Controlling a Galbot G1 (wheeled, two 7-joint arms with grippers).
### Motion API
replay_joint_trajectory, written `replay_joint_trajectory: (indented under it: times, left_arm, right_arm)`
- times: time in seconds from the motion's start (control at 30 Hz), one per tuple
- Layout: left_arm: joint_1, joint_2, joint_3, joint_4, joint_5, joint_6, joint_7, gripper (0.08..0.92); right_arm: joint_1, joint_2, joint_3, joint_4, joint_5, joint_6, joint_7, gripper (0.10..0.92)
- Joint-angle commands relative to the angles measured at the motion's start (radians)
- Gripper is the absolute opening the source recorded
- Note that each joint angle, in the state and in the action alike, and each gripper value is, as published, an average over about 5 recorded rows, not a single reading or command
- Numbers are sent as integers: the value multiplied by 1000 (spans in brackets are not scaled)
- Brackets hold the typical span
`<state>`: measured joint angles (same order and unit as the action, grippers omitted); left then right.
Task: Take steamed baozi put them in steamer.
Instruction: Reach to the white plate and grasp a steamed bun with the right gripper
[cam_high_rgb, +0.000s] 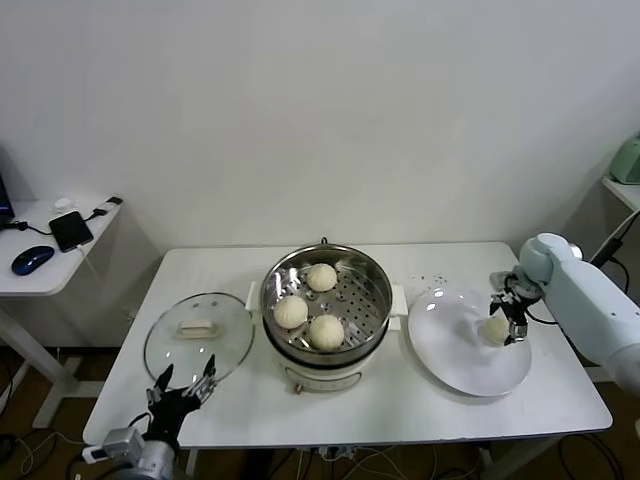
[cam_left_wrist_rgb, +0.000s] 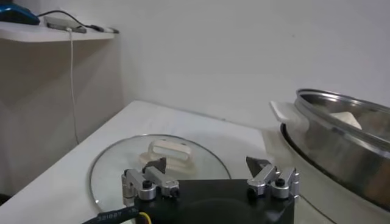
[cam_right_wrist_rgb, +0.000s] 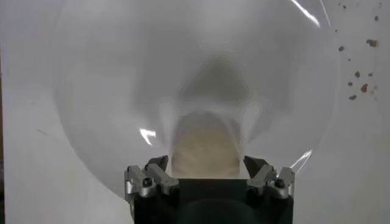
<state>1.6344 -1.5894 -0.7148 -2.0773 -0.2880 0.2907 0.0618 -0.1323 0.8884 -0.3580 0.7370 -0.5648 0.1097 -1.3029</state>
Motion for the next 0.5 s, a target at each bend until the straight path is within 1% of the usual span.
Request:
replay_joint_trajectory:
  times: [0.03,0.2,0.27,0.5]
  left_arm:
    - [1,-1,0,1,2,-1,0,823]
    - [1,-1,-1,2,2,-2,0,823]
    - [0,-1,0,2,2,-2,0,823]
    - [-1,-1,1,3,3,-2,-1,823]
  right_arm:
    - [-7,10,12,-15,-25,3,9,823]
    - [-6,10,13,-10,-27,2,10,821]
    - [-5,9,13,-7,-27,0,10,802]
    - [2,-7,10,25,-7,-22,-9,619]
